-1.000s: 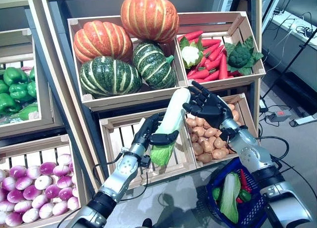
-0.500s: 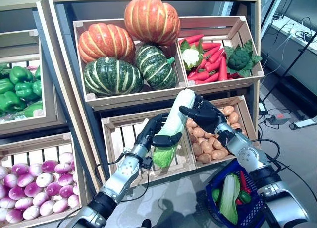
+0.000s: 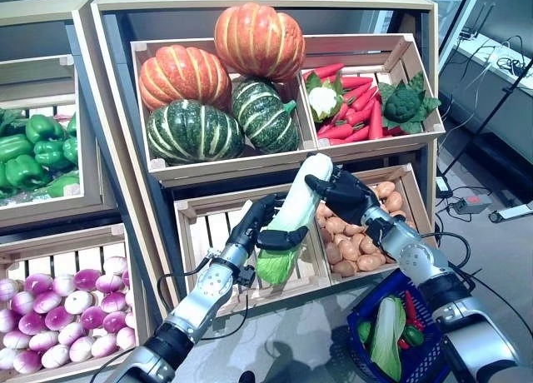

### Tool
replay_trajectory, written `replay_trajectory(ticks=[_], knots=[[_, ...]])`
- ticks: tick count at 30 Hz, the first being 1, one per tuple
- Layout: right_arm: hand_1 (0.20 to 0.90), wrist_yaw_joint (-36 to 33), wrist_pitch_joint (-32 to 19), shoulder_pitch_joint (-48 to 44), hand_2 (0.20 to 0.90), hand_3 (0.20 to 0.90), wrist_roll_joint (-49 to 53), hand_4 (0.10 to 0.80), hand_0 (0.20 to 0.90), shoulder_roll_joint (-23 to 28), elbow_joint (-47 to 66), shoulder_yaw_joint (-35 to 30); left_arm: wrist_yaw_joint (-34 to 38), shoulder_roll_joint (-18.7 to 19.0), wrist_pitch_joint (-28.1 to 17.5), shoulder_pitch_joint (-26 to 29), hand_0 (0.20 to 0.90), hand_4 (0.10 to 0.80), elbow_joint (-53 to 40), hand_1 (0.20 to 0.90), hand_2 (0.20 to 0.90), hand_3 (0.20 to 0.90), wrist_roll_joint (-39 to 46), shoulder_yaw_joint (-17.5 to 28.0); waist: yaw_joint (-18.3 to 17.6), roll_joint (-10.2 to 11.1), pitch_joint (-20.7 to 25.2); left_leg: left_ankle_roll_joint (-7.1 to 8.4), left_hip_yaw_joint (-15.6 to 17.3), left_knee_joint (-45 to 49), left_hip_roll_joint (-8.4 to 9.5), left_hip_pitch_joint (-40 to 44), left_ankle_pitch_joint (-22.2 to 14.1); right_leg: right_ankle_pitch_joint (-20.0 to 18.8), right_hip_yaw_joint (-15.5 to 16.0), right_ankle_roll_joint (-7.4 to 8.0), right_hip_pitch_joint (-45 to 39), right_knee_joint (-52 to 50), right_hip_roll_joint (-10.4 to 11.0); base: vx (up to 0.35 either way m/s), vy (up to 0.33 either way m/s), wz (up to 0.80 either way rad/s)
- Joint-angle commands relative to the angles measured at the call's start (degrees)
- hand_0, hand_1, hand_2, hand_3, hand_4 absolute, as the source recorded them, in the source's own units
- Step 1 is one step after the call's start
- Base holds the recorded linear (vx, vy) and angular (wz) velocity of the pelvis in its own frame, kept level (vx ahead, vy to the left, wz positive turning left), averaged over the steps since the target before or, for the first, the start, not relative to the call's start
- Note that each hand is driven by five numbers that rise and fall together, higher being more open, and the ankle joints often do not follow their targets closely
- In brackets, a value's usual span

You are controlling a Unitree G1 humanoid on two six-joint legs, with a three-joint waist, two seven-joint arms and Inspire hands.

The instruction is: Put vegetables into the basket

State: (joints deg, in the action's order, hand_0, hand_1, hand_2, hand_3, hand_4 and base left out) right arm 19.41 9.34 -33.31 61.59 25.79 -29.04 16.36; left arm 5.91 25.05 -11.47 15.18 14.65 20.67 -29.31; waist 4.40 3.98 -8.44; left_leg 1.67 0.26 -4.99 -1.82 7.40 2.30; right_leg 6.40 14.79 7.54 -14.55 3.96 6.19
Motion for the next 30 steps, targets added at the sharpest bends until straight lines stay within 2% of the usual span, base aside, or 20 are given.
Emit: replay_trajectory(ticks=[1,15,16,17,20,27,30], knots=[[0.3,6.7,-4.4,-10.7,0.3,0.3,2.0,0.4,0.3,-0.6,1.2,2.0,-3.2,-3.2,-9.2,8.9,0.3,0.4,-2.9,0.3,0.3,0.3,-1.8,-4.2,0.5,-0.9,6.9,0.52,2.3,0.0,-1.02,1.0,-6.8,-5.0,-0.7,-2.02,4.7,1.0,0.3,0.0,0.0,0.0],[0.3,6.2,-4.3,-10.1,0.3,0.3,2.7,0.4,0.3,0.3,1.1,1.0,-3.4,-2.8,-8.5,7.9,0.3,0.4,-2.3,0.3,0.3,0.3,-1.9,-3.7,0.0,-0.9,6.8,0.43,2.8,0.0,-1.13,1.2,-7.0,-5.1,-1.7,-1.94,5.1,1.0,0.2,0.0,0.0,0.0],[0.3,6.0,-4.2,-9.9,0.3,0.3,2.6,0.4,0.3,0.4,1.1,0.8,-3.2,-2.6,-8.2,7.8,0.582,0.588,-2.2,0.582,0.582,0.582,-2.1,-3.5,-0.1,-0.9,6.8,0.44,2.9,0.0,-1.15,1.2,-7.0,-5.2,-1.8,-1.92,5.1,1.0,0.1,0.0,0.0,0.0],[0.3,5.8,-4.3,-9.7,0.3,0.3,2.6,0.4,0.3,0.6,1.0,0.8,-3.5,-2.5,-7.6,7.7,0.9,0.8,-2.1,0.9,0.9,0.9,-1.8,-3.4,-0.2,-0.9,6.7,0.48,3.1,0.0,-1.19,1.1,-7.0,-5.2,-1.9,-1.91,5.2,1.0,0.1,0.0,0.0,0.0],[0.3,5.2,-4.7,-8.4,0.3,0.3,2.0,0.4,0.3,1.0,0.7,0.3,-3.3,-2.3,-5.8,7.6,0.9,0.8,-1.8,0.9,0.9,0.9,-1.7,-2.6,-0.6,-1.0,6.6,0.42,3.5,0.0,-1.32,1.3,-7.0,-5.3,-2.3,-1.9,5.2,1.0,0.1,0.007,0.007,-0.04],[0.3,4.2,-5.2,-3.0,0.3,0.3,2.5,0.4,0.3,4.5,-1.6,-3.3,-2.6,-0.6,-5.1,5.4,0.9,0.8,-0.6,0.9,0.9,0.9,-0.2,0.8,-1.4,-0.9,6.2,0.49,4.4,0.0,-1.59,1.5,-7.1,-5.6,-2.9,-1.73,5.3,1.0,0.0,0.009,-0.003,-0.07],[0.3,3.6,-5.9,0.1,0.3,0.3,1.4,0.4,0.3,5.7,-2.8,-5.0,-4.3,-0.6,-3.2,4.0,0.9,0.8,-0.9,0.9,0.9,0.9,5.3,2.8,-1.8,-0.8,6.1,0.49,4.7,0.0,-1.7,1.5,-7.0,-5.7,-3.2,-1.73,5.5,1.0,-0.1,0.0,0.0,0.0]])
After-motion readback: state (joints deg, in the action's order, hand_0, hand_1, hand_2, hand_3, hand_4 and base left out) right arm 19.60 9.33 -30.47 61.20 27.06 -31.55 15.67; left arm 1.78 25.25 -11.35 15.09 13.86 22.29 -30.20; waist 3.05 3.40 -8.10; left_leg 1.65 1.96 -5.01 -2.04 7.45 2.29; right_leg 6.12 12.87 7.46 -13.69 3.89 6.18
